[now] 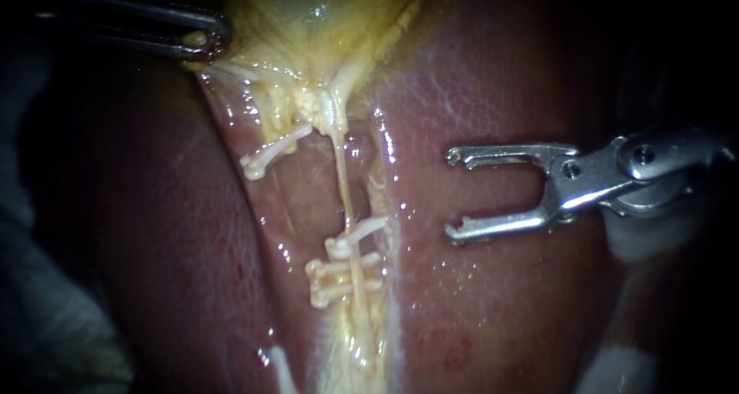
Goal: Going back first clip right tube
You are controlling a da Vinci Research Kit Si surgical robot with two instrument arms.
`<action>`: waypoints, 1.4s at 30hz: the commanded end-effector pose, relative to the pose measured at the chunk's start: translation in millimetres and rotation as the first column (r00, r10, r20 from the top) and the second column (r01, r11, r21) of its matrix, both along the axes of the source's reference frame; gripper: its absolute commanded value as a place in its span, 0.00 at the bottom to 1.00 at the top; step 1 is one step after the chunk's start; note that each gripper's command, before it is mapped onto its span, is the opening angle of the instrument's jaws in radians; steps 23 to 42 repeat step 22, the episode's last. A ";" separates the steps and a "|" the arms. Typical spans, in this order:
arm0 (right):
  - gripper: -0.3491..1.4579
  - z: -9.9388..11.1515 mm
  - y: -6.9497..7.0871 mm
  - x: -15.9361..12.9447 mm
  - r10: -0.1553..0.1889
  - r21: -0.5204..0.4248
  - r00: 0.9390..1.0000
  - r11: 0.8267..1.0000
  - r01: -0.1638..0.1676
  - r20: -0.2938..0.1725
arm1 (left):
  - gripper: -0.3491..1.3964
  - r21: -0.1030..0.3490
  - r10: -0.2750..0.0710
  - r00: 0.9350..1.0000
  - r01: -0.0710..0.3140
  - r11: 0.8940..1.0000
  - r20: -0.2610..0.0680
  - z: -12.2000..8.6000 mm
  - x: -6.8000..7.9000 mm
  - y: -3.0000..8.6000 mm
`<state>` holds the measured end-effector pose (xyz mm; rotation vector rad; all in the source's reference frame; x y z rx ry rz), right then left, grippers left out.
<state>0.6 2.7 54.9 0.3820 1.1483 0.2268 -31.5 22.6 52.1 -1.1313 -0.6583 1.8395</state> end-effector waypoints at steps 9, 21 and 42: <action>0.47 -0.2 -0.2 -0.1 -0.001 0.000 1.000 1.000 0.001 0.000 | 0.00 -0.009 0.007 1.000 -0.007 1.000 0.003 3.5 -2.7 -0.5; 0.47 -0.2 -0.2 -0.1 -0.001 0.000 1.000 1.000 0.001 0.000 | 0.00 -0.005 0.009 1.000 -0.009 1.000 0.009 4.1 -3.0 -0.8; 0.47 -0.2 -0.2 0.0 0.000 0.000 1.000 1.000 0.000 0.000 | 0.00 -0.005 0.009 1.000 -0.009 1.000 0.010 4.0 -2.9 -0.8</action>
